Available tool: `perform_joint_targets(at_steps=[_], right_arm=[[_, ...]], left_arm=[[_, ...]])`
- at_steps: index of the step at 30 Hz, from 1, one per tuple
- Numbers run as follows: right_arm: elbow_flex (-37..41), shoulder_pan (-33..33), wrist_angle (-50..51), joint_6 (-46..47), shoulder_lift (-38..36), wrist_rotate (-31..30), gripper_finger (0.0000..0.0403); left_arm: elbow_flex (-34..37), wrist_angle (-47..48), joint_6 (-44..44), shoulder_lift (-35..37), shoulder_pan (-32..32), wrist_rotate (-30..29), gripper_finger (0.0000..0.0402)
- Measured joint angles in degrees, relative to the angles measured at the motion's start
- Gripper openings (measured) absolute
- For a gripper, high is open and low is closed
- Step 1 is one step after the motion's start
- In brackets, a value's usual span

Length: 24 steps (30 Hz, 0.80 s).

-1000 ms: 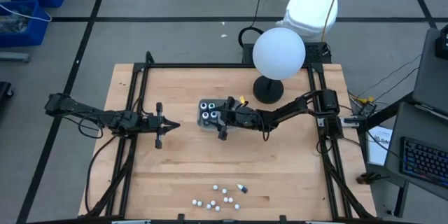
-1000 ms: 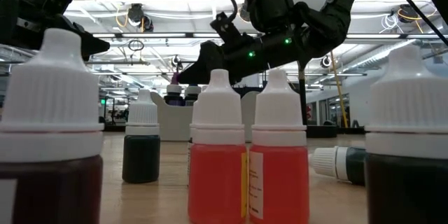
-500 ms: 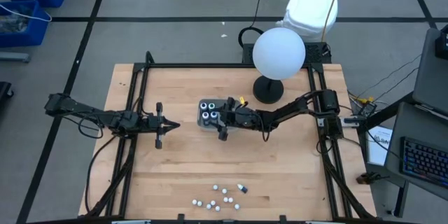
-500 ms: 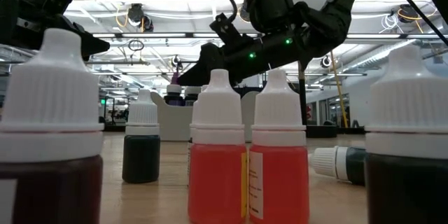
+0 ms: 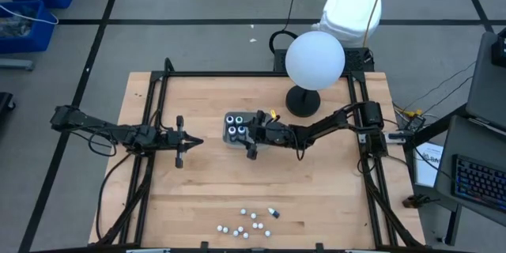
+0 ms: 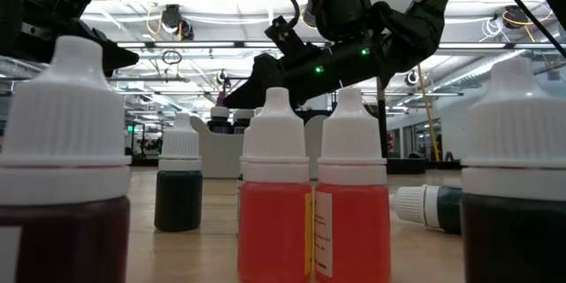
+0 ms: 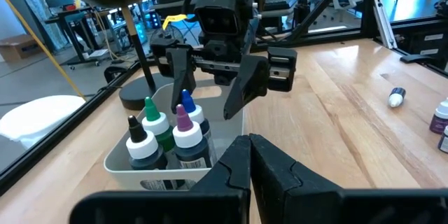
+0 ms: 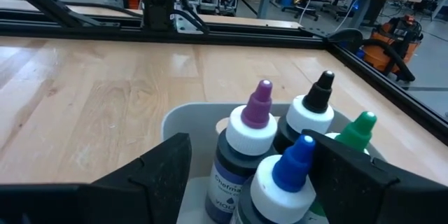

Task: Pick & Place food coloring
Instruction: Put the large blue food coloring bottle into the gray bin, then put the small blue food coloring bottle into the gray bin

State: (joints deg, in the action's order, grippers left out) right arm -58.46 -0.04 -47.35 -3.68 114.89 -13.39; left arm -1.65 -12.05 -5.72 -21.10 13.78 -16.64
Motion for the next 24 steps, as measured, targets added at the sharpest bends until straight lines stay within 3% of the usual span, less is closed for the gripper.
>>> perform_joint_targets(at_steps=[12,24], right_arm=[[-0.04,2.02,-1.52,-3.52,-1.54,-0.11,0.0256],[-0.04,2.27,10.78,-3.64,-12.38,-0.27,0.0256]], left_arm=[[0.0,0.02,0.0,0.0,0.0,0.02,0.001],[0.0,0.04,-0.02,0.0,0.02,0.02,0.001]])
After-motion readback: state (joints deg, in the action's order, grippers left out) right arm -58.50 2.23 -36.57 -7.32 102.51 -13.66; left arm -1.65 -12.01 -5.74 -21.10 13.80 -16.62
